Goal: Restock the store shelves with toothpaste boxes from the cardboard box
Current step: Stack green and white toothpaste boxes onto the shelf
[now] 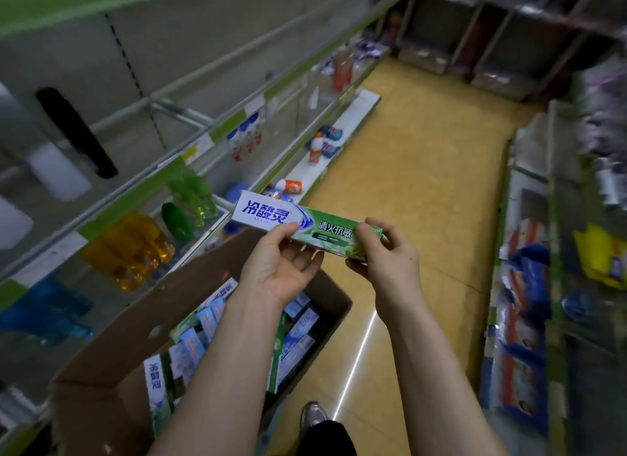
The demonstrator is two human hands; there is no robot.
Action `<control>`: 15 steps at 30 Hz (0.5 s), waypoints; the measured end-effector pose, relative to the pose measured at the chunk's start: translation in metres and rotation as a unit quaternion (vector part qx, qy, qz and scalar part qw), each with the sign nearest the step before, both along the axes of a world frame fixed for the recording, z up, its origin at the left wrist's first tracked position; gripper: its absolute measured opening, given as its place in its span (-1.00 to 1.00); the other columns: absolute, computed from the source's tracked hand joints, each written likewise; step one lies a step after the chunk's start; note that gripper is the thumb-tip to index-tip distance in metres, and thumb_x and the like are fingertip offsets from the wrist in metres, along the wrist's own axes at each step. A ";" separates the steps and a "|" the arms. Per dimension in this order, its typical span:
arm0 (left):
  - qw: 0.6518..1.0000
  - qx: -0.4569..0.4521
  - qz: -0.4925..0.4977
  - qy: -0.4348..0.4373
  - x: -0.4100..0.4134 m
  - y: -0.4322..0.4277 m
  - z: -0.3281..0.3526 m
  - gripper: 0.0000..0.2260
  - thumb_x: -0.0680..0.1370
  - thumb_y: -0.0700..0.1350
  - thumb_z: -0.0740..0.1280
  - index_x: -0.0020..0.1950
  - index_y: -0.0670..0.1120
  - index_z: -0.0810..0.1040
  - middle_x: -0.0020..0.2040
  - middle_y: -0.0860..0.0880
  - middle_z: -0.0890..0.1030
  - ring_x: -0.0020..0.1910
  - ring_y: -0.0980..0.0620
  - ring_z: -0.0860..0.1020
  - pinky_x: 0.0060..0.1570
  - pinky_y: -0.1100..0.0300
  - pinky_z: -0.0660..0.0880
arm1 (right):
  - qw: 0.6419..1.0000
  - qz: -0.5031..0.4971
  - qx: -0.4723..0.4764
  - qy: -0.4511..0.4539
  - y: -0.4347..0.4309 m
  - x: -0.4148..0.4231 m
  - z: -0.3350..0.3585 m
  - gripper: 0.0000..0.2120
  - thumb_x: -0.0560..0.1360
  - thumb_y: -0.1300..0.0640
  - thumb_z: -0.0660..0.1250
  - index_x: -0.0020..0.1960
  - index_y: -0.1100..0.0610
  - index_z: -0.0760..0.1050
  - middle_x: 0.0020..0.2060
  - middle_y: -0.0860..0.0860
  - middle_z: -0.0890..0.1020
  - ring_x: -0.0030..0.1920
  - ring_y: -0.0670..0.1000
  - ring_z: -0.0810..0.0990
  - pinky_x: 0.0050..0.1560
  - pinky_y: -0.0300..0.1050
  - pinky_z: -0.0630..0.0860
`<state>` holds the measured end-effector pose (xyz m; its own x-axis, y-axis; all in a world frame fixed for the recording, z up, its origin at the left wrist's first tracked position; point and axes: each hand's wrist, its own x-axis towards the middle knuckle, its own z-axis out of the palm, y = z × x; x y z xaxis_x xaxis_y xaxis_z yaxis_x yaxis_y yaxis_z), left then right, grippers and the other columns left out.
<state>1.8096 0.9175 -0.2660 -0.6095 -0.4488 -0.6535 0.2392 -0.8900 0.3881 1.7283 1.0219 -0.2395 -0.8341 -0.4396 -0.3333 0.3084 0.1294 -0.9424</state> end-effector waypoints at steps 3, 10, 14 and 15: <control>0.999 -0.014 -0.024 0.027 0.001 0.012 0.024 -0.92 0.51 -0.17 0.32 0.00 -0.10 0.52 -0.07 -0.12 0.62 -0.06 -0.08 0.58 -0.08 0.03 0.50 | 0.998 -0.053 -0.015 0.024 0.029 0.006 0.025 -0.85 0.55 0.13 0.34 0.11 0.06 0.52 -0.06 0.10 0.60 -0.22 -0.06 0.60 -0.26 -0.21 0.59; 0.995 -0.052 -0.058 0.061 -0.020 0.059 0.074 -0.96 0.52 -0.15 0.33 -0.05 -0.06 0.51 -0.10 -0.06 0.62 -0.04 -0.05 0.56 0.02 0.05 0.47 | 0.985 -0.153 -0.046 0.068 0.113 0.004 0.075 -0.76 0.55 0.27 0.27 0.19 0.08 0.47 -0.09 0.08 0.61 -0.17 -0.04 0.60 -0.09 -0.09 0.60; 0.988 -0.054 -0.120 0.085 -0.042 0.110 0.094 -0.97 0.52 -0.13 0.33 -0.06 -0.05 0.52 -0.12 -0.05 0.62 -0.04 -0.04 0.56 -0.08 0.06 0.48 | 0.971 -0.207 -0.054 0.109 0.168 0.004 0.095 -0.72 0.53 0.31 0.27 0.20 0.07 0.46 -0.04 0.12 0.61 -0.13 0.01 0.59 -0.10 -0.09 0.58; 0.986 -0.054 -0.132 0.089 -0.046 0.120 0.097 -0.98 0.52 -0.13 0.34 -0.06 -0.05 0.52 -0.11 -0.06 0.62 -0.03 -0.05 0.56 -0.08 0.06 0.48 | 0.967 -0.220 -0.054 0.117 0.179 0.004 0.098 -0.72 0.53 0.30 0.27 0.20 0.07 0.47 -0.01 0.13 0.62 -0.11 0.03 0.60 -0.12 -0.10 0.58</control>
